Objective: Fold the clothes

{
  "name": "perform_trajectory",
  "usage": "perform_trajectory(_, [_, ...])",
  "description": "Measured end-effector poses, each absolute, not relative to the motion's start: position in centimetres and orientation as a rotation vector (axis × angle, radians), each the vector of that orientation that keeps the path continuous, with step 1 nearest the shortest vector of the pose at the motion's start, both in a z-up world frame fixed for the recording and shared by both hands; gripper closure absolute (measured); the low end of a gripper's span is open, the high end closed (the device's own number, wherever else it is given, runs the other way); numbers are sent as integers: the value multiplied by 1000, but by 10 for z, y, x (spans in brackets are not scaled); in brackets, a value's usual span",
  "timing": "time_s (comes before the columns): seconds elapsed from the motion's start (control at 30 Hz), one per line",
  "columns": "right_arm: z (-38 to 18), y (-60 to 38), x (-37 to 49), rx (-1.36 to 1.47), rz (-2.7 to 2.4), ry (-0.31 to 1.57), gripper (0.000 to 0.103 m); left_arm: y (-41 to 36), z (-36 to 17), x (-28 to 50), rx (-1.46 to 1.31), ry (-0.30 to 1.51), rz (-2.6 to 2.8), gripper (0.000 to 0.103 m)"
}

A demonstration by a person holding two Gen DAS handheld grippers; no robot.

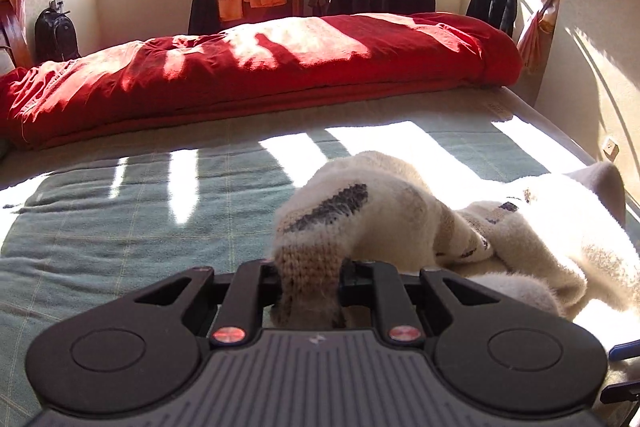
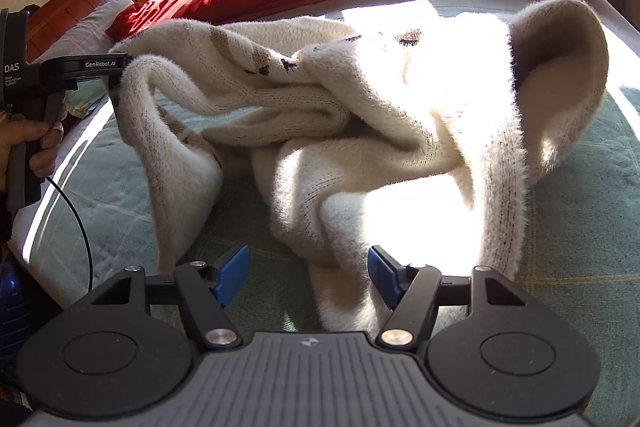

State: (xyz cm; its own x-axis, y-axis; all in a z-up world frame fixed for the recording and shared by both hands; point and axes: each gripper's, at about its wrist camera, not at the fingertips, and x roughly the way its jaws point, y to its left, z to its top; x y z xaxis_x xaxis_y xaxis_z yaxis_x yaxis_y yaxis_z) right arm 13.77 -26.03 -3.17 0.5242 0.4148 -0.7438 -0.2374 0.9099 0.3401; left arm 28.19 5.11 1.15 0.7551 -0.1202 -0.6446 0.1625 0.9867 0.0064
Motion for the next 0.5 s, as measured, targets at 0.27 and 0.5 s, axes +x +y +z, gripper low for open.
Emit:
perform_trajectory(0.27, [-17,-274,129,189,367,889,30,86,32,283,80,668,-17,88])
perform_trajectory(0.5, [-13,-293,124,199,321,878,30,138,43,279,84,684,109,88])
